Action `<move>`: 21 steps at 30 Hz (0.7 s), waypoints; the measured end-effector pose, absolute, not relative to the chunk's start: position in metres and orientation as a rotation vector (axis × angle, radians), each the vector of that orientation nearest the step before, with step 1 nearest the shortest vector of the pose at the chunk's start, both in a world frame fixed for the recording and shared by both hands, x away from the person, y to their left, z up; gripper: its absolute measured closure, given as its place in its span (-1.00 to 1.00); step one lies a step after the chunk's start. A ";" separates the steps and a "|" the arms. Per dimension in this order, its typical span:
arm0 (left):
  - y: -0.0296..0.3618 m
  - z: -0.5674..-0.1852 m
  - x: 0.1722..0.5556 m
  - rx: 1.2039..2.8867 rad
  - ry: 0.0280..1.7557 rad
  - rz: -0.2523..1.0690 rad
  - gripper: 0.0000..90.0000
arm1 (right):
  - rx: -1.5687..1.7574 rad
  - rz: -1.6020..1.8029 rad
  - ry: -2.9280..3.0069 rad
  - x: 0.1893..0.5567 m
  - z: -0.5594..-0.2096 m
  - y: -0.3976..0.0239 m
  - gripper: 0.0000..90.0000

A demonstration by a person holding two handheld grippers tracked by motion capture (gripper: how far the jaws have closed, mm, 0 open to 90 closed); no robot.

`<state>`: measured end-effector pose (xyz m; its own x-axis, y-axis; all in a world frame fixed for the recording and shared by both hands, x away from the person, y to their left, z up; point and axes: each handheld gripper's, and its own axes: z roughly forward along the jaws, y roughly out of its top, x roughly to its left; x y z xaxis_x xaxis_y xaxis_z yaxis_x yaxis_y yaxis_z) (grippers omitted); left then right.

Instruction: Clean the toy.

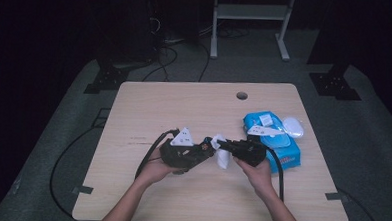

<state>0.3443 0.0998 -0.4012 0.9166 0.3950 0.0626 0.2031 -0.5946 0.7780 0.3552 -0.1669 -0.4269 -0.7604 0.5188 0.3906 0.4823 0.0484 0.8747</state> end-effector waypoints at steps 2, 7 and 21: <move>0.099 -0.402 0.345 2.231 0.421 0.288 0.26 | 1.088 1.837 2.268 0.356 -0.431 -0.167 0.83; 0.093 -0.410 0.350 2.267 0.429 0.265 0.26 | 1.119 1.770 2.308 0.358 -0.439 -0.170 0.83; 0.071 -0.431 0.368 2.400 0.482 0.204 0.26 | 1.098 1.778 2.277 0.355 -0.428 -0.179 0.83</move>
<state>0.3682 0.0705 -0.4312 0.9195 0.3925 0.0200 0.2874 -0.7063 0.6470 0.3553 -0.1795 -0.4276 -0.7464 0.5523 0.3714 0.4942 0.0861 0.8651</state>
